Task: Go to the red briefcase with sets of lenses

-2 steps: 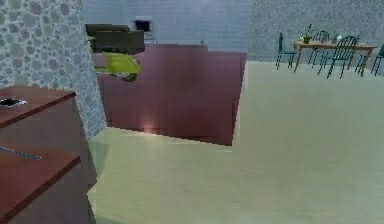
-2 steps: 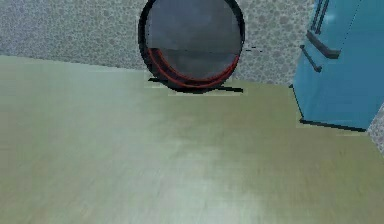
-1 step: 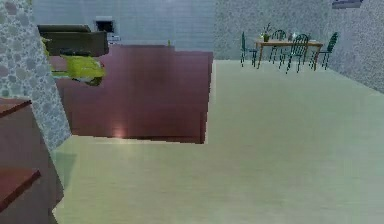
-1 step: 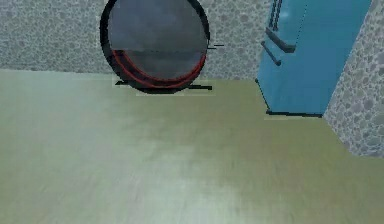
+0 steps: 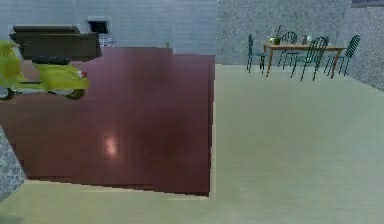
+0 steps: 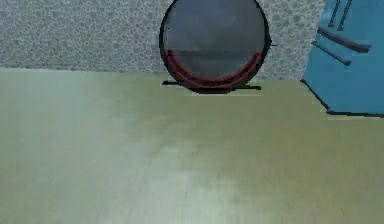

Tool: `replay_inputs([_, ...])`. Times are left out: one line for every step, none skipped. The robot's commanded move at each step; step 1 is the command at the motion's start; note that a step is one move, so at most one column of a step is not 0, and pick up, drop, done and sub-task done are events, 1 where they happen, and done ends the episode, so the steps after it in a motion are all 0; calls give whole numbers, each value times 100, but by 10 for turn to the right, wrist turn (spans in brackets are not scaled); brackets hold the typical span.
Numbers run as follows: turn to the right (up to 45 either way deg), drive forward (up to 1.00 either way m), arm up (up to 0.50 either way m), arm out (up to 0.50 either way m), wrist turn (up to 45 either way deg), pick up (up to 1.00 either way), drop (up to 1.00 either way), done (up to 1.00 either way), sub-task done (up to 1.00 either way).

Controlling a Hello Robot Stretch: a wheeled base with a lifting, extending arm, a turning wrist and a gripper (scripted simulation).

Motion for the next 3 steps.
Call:
replay_inputs([-300,0,0,0,0,0,0,0,0])
replay_inputs([0,100,0,0,0,0,0,0,0])
replay_inputs([-90,0,0,0,0,0,0,0,0])
